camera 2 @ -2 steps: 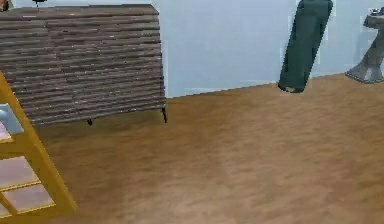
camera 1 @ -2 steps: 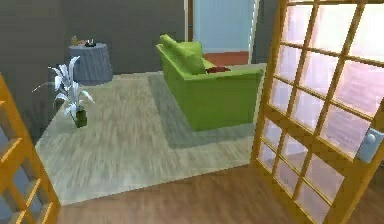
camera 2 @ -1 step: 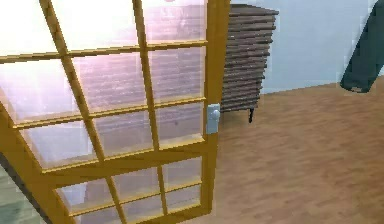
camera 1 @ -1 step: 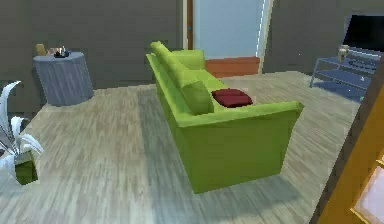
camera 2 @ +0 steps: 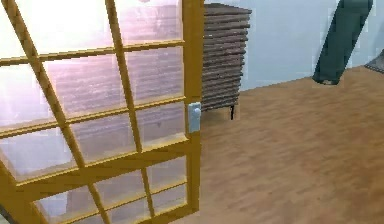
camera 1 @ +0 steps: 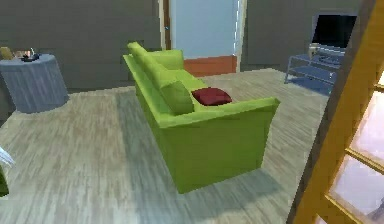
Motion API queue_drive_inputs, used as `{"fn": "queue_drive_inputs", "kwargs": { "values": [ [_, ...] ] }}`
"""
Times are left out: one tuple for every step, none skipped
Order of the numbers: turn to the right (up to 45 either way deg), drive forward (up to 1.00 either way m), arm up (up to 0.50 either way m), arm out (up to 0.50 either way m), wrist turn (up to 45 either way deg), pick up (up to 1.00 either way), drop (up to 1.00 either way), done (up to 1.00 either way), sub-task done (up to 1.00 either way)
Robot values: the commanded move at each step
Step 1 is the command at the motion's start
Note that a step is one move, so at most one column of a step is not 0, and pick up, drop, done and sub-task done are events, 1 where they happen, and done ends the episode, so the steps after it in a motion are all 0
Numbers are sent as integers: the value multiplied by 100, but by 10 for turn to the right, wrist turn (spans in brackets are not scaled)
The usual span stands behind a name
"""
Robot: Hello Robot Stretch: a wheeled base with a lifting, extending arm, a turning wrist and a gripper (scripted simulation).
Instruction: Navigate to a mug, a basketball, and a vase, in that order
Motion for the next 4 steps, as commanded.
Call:
{"fn": "queue_drive_inputs", "kwargs": {
  "values": [
    [0,40,0,0,0,0,0,0,0],
    [450,0,0,0,0,0,0,0,0],
    [30,0,0,0,0,0,0,0,0],
    [0,100,0,0,0,0,0,0,0]
  ]
}}
